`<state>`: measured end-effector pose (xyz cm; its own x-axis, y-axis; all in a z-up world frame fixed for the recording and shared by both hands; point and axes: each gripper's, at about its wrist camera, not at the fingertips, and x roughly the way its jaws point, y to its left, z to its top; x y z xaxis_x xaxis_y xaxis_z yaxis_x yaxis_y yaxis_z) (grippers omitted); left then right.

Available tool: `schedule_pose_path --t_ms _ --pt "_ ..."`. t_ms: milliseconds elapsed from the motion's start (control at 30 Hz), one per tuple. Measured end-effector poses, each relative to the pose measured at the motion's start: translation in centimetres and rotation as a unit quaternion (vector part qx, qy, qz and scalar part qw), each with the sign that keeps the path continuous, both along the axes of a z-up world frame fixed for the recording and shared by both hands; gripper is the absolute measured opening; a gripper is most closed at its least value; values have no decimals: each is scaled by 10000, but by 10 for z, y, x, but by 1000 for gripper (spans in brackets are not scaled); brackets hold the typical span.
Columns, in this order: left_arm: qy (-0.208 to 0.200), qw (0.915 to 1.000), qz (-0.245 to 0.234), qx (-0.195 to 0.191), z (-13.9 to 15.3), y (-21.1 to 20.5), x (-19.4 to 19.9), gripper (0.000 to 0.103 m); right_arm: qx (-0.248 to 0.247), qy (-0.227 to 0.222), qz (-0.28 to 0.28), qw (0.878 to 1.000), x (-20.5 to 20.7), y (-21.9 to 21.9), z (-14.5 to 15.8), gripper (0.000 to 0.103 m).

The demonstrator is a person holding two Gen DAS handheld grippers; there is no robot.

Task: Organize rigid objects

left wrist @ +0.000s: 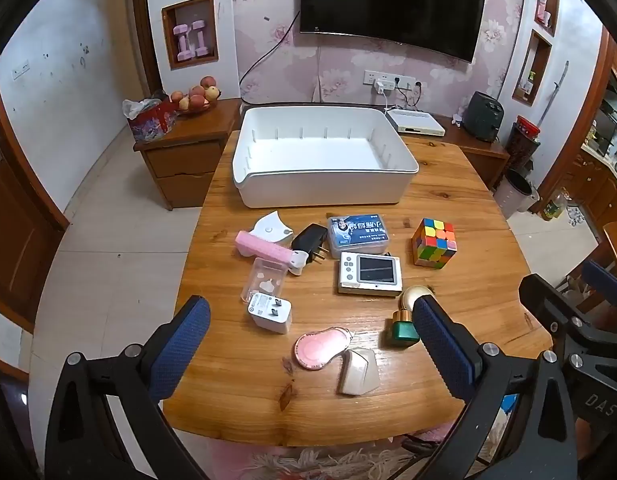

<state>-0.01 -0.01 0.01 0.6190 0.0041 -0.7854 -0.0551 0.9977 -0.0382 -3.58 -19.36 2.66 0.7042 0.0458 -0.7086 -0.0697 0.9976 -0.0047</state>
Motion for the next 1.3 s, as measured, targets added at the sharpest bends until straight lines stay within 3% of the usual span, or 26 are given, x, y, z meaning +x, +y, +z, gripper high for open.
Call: schedule_pose_path --t_ms 1300 --pt "35 10000 -6 -16 -1 -3 -1 101 137 107 -54 9998 2 -7 -13 103"
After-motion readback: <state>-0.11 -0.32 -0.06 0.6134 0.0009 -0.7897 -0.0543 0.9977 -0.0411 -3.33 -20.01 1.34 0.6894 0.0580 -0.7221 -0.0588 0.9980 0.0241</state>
